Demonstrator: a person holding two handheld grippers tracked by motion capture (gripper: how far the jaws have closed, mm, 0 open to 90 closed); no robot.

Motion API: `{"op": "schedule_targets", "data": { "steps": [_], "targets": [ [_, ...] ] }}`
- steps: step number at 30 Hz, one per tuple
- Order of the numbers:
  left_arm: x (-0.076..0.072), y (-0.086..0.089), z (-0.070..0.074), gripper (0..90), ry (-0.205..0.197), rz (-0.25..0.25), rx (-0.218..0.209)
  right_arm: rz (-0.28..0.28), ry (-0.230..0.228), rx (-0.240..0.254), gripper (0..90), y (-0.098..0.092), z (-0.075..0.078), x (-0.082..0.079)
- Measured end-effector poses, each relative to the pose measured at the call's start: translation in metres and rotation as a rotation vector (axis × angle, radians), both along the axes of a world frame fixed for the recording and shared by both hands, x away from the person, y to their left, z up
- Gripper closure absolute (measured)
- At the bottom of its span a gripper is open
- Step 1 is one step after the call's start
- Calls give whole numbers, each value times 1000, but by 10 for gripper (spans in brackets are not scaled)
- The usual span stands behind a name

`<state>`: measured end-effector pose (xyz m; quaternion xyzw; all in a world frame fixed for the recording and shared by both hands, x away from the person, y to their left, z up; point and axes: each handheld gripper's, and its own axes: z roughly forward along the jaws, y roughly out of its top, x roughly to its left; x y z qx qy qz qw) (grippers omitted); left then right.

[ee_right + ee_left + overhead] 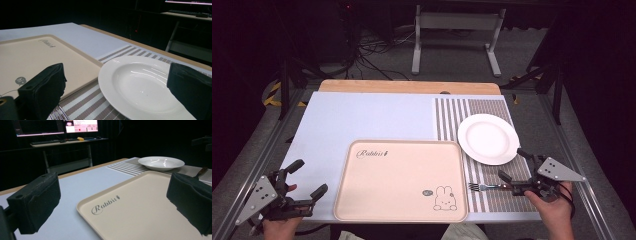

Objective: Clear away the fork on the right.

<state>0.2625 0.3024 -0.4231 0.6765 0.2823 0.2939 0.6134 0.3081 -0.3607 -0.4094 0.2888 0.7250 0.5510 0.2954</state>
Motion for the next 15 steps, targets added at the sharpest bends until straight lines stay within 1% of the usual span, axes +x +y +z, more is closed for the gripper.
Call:
{"op": "schedule_targets", "data": {
  "steps": [10,13,15],
  "targets": [
    [0,0,0,0,-2,2,-2,8,-1,4,26,1,0,0],
    [-1,1,0,0,-2,1,-3,12,4,-8,26,1,0,0],
    [-1,1,0,0,-2,2,-2,15,7,-26,27,2,1,0]
  ]
}}
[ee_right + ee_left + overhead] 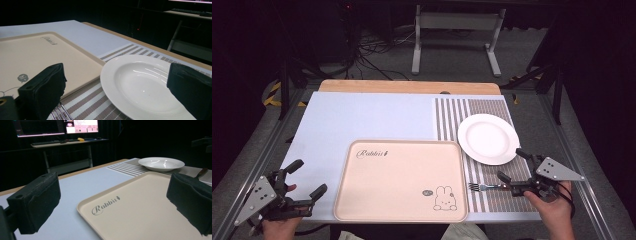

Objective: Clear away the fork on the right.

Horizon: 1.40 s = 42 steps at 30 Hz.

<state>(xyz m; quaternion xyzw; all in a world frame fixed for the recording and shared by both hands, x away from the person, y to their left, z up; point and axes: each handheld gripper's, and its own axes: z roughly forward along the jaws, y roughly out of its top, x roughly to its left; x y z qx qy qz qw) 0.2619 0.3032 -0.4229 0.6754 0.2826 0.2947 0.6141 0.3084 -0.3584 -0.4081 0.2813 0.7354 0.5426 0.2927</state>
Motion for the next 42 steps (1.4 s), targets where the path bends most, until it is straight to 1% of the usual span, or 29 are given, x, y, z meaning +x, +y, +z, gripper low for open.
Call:
{"op": "schedule_targets", "data": {
  "steps": [3,5,7,10,12,14,18,20,22,23,24,26,27,29,30,32,33,34,35,36,39,42],
  "targets": [
    [0,0,0,0,1,-1,-2,5,-6,2,27,1,3,1],
    [0,0,0,0,1,1,-1,2,1,14,27,2,5,2],
    [0,0,0,0,-1,2,-1,-1,4,7,28,3,8,5],
    [0,0,0,0,2,3,-1,5,16,-18,27,7,13,12],
    [0,0,0,0,2,3,-1,11,17,-16,27,8,14,15],
    [0,1,0,0,-1,6,-10,15,31,-21,27,11,17,19],
    [0,1,0,0,2,3,-9,27,40,-21,22,13,23,23],
    [0,1,0,0,1,2,-9,30,34,-27,16,13,24,25],
    [0,1,0,0,-1,4,-10,27,33,-21,16,13,25,27],
    [0,1,0,0,1,3,-9,19,35,-5,16,12,26,28],
    [0,1,0,0,0,5,-9,20,30,-7,16,12,27,29],
    [0,1,0,0,3,5,-8,25,38,-7,16,12,28,29],
    [0,1,0,0,1,6,-10,27,46,-18,17,12,29,29],
    [0,0,-1,0,0,6,-12,41,68,-66,31,13,32,29],
    [0,1,-1,0,1,4,-8,60,94,-113,39,15,36,29],
    [0,0,-1,0,0,4,-10,71,106,-160,41,15,40,30],
    [0,1,-1,0,2,6,-13,81,122,-192,52,15,43,30],
    [0,1,-1,0,2,6,-13,81,122,-192,52,15,43,30],
    [0,1,-1,0,1,6,-13,85,132,-215,58,15,46,31],
    [0,1,0,0,2,5,-11,87,142,-256,61,14,52,32],
    [0,1,-1,0,1,6,-12,101,168,-308,90,14,60,33],
    [0,0,0,0,0,5,-12,124,205,-388,104,14,67,35]
  ]
}}
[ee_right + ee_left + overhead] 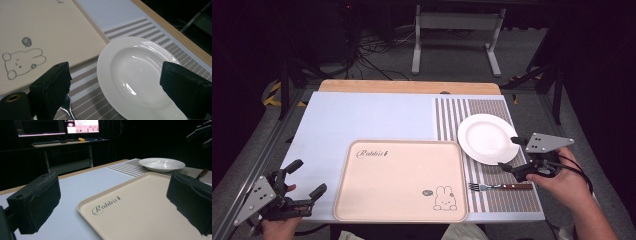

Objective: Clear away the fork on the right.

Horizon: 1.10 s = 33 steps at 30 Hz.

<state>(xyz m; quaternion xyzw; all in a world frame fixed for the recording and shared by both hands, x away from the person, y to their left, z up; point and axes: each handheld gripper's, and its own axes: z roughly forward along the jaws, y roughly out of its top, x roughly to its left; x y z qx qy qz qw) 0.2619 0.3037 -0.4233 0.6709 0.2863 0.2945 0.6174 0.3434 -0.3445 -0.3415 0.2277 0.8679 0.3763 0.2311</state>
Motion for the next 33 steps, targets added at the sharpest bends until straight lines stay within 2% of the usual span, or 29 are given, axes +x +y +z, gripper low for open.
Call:
{"op": "schedule_targets", "data": {
  "steps": [5,9,11,16,18,27,31,33],
  "targets": [
    [0,1,0,0,1,-2,4,30,36,-84,135,0,8,3],
    [0,1,1,0,-2,-2,4,48,61,-118,157,1,11,3],
    [0,1,1,0,-1,-2,4,72,87,-163,165,3,12,3],
    [0,0,1,0,-1,-4,3,99,145,-225,190,4,10,6],
    [0,1,1,0,-1,-3,3,102,166,-266,190,4,9,6],
    [0,1,1,0,0,-4,4,130,231,-342,187,4,5,7],
    [0,1,1,0,-2,-5,4,135,287,-371,175,4,1,7],
    [0,1,1,0,0,-5,4,145,294,-383,175,5,0,7]
  ]
}}
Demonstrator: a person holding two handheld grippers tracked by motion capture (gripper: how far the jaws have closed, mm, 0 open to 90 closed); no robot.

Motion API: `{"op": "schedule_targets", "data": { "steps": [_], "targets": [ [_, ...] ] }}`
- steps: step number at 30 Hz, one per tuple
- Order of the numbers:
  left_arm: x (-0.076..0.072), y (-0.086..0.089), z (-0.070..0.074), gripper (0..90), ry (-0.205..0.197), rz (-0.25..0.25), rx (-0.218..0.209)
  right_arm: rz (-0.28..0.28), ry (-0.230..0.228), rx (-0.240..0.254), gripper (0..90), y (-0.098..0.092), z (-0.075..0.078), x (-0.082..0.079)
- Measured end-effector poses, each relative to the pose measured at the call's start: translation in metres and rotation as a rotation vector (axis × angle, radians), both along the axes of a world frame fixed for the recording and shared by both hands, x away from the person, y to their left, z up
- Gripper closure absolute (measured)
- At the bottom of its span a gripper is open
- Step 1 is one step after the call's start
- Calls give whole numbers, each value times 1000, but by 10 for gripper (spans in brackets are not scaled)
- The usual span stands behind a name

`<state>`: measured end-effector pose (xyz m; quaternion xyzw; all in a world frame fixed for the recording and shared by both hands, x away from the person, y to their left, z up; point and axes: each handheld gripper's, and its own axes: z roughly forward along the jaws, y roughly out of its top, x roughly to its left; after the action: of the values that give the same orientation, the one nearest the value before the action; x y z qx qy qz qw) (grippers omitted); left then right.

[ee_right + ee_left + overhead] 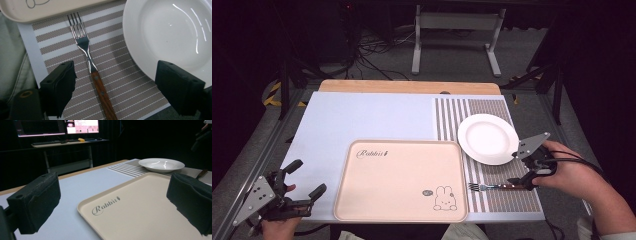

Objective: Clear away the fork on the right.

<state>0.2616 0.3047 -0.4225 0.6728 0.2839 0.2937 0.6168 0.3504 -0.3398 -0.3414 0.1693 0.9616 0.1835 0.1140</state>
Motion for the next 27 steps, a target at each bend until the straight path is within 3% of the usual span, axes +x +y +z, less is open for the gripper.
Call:
{"op": "schedule_targets", "data": {
  "steps": [13,19,27],
  "targets": [
    [0,0,0,0,0,0,1,29,106,-57,179,4,-10,-1],
    [0,0,0,0,-2,-1,-1,28,178,-84,185,5,-17,-3],
    [0,0,0,0,0,1,-3,46,160,-91,238,5,-24,0]
  ]
}}
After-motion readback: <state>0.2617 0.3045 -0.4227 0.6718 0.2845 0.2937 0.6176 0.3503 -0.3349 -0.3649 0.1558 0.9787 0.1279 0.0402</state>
